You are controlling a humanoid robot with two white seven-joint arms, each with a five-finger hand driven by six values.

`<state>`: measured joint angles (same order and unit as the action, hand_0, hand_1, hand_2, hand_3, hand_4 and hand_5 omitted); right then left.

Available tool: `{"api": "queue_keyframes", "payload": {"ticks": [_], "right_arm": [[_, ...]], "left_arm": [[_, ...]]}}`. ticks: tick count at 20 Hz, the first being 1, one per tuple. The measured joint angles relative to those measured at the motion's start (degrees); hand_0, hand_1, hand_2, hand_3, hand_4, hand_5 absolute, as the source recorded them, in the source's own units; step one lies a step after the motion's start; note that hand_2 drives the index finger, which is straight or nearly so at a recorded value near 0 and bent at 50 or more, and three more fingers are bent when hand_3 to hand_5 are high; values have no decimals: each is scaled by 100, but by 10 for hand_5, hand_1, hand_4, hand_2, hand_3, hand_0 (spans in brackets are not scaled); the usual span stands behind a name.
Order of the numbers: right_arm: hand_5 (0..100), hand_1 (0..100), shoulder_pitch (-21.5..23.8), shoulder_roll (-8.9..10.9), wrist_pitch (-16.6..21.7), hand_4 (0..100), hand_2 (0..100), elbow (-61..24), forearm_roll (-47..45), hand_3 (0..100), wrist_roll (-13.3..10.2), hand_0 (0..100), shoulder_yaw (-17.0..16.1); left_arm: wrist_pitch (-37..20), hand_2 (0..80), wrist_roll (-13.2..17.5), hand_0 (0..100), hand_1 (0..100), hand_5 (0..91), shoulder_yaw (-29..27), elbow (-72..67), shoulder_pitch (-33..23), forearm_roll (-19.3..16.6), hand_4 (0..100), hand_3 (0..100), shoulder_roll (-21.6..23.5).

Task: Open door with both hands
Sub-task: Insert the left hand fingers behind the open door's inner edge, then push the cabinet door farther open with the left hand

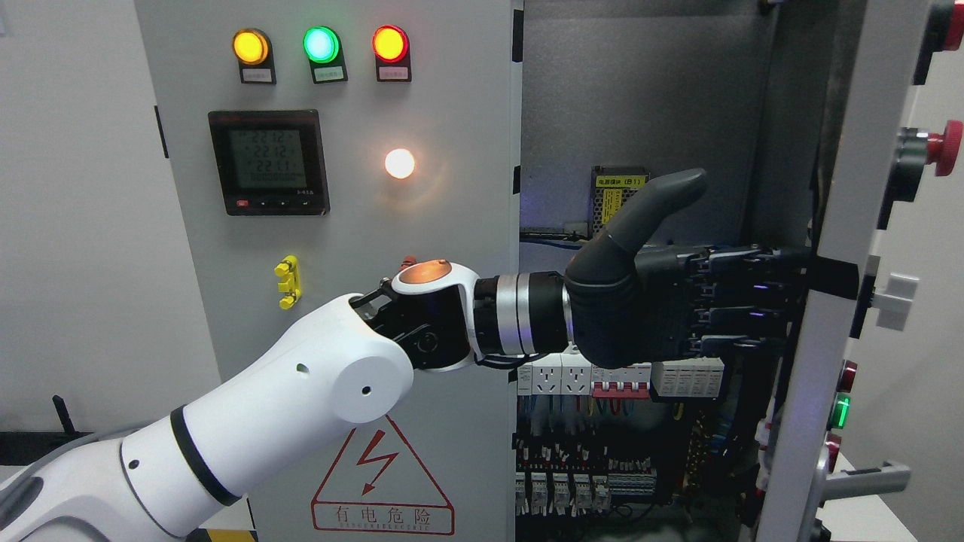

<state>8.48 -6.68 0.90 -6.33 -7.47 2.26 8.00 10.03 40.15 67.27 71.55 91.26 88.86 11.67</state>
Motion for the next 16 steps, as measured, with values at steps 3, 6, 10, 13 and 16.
{"api": "queue_keyframes", "payload": {"ticks": [3,6,10,13,16], "right_arm": [[0,0,0,0,0,0,0,0,0,0,0,386,0],[0,0,0,0,0,0,0,0,0,0,0,386,0],[0,0,-2,0,1,0,0,0,0,0,0,386,0],[0,0,-2,0,1,0,0,0,0,0,0,386,0],[0,0,-2,0,3,0,0,0,0,0,0,386,0]], "left_arm": [[-2,0,-117,0,0,0,14,145,19,0,0,0,-53],[-25,0,-357,0,0,0,57,298,48,0,0,0,-111],[-35,0,-800,0,0,0,124,514,93,6,0,0,-199],[-56,0,-1119,0,0,0,170,653,126,22,0,0,-282],[-84,0,-1419,0,0,0,247,759,173,51,0,0,-386]]}}
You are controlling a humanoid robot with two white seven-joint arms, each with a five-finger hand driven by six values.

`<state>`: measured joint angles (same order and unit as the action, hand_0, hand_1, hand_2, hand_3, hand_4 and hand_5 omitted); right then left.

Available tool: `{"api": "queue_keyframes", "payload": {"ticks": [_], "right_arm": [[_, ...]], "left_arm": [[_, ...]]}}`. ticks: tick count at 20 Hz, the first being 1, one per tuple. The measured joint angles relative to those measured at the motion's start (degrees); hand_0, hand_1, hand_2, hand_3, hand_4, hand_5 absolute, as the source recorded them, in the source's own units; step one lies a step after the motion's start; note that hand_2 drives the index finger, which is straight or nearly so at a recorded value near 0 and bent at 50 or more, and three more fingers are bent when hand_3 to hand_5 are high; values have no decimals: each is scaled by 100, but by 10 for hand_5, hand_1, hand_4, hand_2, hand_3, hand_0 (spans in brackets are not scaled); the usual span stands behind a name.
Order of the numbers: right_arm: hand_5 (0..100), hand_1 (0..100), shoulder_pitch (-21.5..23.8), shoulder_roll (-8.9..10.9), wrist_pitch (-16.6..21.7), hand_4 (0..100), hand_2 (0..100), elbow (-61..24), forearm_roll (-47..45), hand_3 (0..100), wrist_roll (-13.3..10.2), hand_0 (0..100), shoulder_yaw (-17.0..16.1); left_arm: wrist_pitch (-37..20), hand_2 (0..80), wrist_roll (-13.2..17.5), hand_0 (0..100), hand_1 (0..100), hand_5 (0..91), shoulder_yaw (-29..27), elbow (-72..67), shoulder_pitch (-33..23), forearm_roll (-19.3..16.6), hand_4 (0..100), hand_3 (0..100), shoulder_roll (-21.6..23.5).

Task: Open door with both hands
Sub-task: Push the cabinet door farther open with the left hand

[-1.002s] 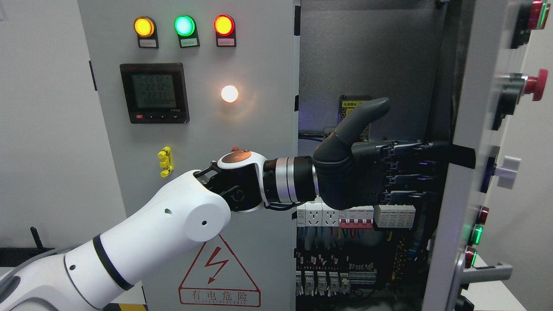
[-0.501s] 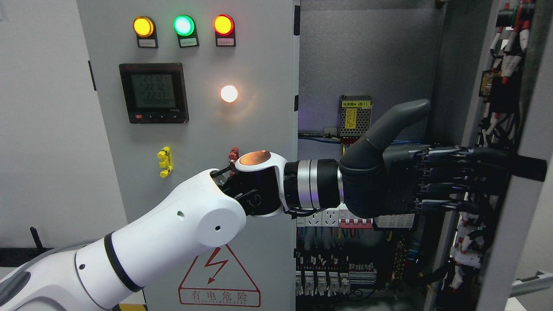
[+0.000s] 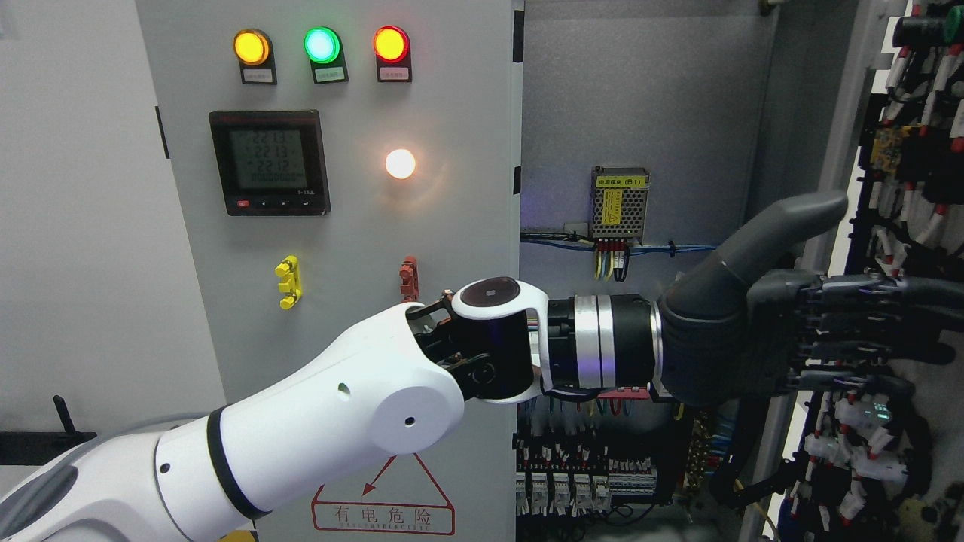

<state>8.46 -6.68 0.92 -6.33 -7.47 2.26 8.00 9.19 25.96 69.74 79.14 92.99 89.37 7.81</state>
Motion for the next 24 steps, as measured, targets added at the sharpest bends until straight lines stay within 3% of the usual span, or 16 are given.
{"api": "queue_keyframes", "payload": {"ticks": [18,24], "right_arm": [[0,0,0,0,2,0,0,0,0,0,0,386,0],[0,0,2,0,2,0,0,0,0,0,0,386,0]], "left_arm": [[-558,0,-1291,0,0,0,431,272,229,508,0,0,-603],[-683,0,-2030,0,0,0,579,431,260,546,0,0,-677]]}}
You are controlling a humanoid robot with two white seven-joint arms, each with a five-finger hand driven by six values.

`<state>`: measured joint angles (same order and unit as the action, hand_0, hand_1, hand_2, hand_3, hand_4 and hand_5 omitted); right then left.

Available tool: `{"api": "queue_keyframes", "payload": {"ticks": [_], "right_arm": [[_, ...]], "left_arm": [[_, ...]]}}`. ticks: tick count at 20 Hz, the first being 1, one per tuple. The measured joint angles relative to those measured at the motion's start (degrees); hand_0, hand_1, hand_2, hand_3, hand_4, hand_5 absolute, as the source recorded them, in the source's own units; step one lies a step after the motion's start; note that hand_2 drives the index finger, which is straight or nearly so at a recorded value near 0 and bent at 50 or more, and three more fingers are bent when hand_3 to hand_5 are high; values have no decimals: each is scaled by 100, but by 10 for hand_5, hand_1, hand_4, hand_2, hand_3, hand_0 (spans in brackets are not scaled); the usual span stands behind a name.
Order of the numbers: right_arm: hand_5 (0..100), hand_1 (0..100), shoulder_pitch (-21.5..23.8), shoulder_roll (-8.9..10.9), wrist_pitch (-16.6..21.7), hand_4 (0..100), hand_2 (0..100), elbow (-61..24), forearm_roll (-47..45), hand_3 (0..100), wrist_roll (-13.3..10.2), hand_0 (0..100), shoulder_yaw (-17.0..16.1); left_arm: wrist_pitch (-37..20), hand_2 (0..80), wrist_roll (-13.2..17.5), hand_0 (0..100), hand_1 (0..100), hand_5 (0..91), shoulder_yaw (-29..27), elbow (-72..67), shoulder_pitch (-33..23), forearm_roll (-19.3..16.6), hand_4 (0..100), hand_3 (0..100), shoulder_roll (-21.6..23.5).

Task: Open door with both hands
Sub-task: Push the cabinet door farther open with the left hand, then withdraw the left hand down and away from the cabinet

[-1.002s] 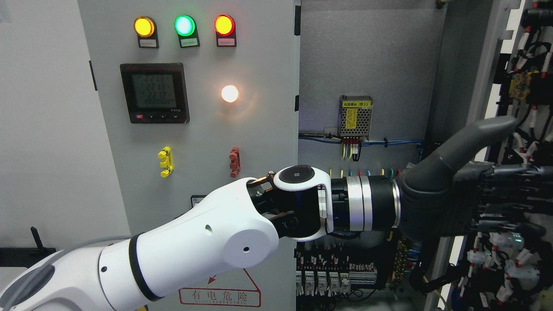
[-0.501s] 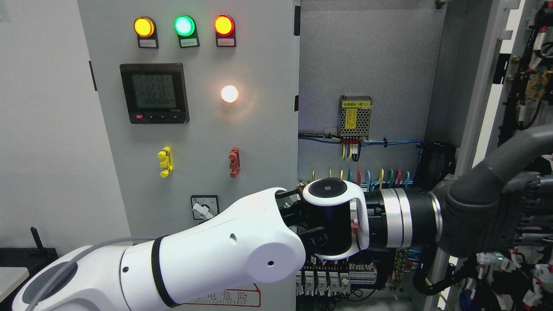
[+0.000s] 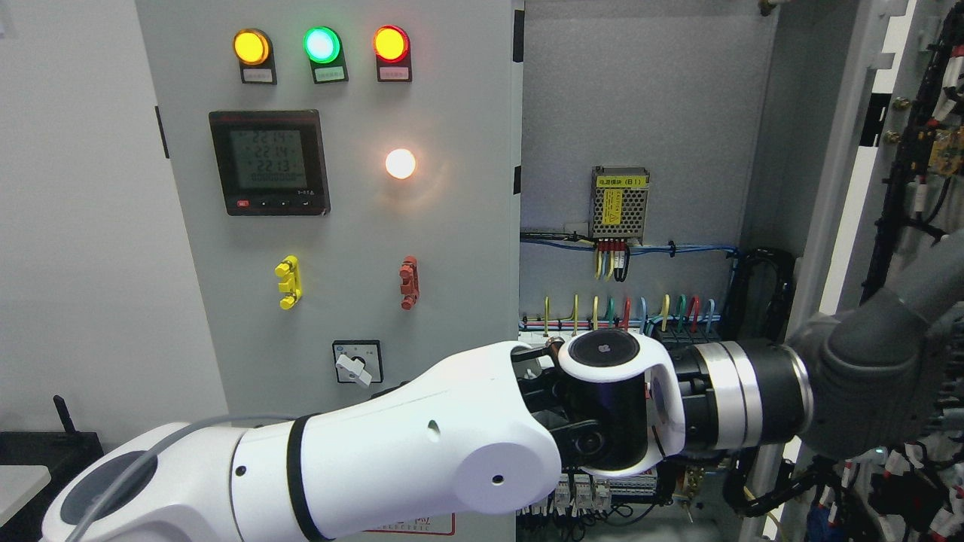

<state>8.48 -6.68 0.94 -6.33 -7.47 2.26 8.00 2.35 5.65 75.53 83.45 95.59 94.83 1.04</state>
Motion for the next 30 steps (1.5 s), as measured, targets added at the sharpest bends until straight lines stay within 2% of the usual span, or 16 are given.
{"api": "queue_keyframes", "payload": {"ticks": [3,6,24,26,30], "right_arm": [[0,0,0,0,0,0,0,0,0,0,0,386,0],[0,0,-2,0,0,0,0,0,0,0,-1,386,0],[0,0,-3,0,-10,0,0,0,0,0,0,386,0],[0,0,-3,0,-11,0,0,0,0,0,-1,386,0],[0,0,-3,0,-11,0,0,0,0,0,0,386,0]], "left_arm": [[-58,0,-216,0,0,0,65,107,10,4,0,0,-27],[-97,0,-271,0,0,0,111,186,16,6,0,0,-44],[-119,0,-328,0,0,0,227,379,20,-29,0,0,-92],[-120,0,-287,0,0,0,228,382,20,-40,0,0,-94],[-137,0,-19,0,0,0,220,394,-19,-62,0,0,43]]}}
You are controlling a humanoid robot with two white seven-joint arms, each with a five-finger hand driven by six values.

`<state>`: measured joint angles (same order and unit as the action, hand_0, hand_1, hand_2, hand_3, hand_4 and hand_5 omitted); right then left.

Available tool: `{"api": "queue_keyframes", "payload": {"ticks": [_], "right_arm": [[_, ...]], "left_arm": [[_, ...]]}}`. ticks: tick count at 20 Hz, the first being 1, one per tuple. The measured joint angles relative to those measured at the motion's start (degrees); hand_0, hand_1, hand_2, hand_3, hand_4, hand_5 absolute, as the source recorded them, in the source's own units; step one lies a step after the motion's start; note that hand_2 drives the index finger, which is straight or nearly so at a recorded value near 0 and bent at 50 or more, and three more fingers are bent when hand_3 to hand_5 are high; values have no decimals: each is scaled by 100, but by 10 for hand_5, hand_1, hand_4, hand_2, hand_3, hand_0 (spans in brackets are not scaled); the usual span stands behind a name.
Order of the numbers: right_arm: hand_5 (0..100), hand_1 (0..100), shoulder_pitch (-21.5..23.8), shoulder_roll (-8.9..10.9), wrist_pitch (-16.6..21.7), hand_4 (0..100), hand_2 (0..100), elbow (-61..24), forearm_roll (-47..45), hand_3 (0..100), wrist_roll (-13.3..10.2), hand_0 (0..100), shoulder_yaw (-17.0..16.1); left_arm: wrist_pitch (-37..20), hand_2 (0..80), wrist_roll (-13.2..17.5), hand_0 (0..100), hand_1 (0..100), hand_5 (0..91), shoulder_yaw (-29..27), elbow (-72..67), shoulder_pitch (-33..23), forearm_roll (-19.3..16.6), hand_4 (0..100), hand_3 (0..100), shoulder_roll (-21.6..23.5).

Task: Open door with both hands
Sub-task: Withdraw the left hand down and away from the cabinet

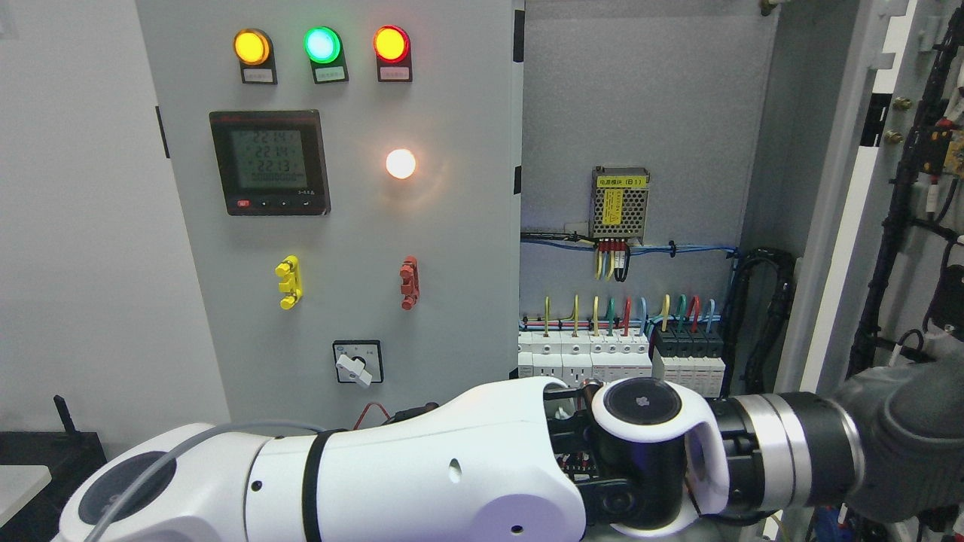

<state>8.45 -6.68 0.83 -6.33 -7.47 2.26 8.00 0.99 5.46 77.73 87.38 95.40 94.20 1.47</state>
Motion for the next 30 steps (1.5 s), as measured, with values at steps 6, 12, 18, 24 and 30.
{"api": "queue_keyframes", "payload": {"ticks": [6,12,18,24,30], "right_arm": [[0,0,2,0,0,0,0,0,0,0,0,386,0],[0,0,4,0,0,0,0,0,0,0,0,386,0],[0,0,4,0,2,0,0,0,0,0,0,386,0],[0,0,4,0,2,0,0,0,0,0,0,386,0],[0,0,4,0,3,0,0,0,0,0,0,386,0]], "left_arm": [[72,0,410,0,0,0,-27,14,-264,-86,0,0,474],[105,0,1017,0,0,0,-192,70,-901,-550,0,0,1125],[105,0,1680,0,0,0,-515,261,-1840,-1137,0,0,1904],[106,0,2362,0,0,0,-1148,483,-3021,-1746,0,0,2645],[110,0,2831,0,0,0,-2286,608,-4527,-2388,0,0,3187]]}}
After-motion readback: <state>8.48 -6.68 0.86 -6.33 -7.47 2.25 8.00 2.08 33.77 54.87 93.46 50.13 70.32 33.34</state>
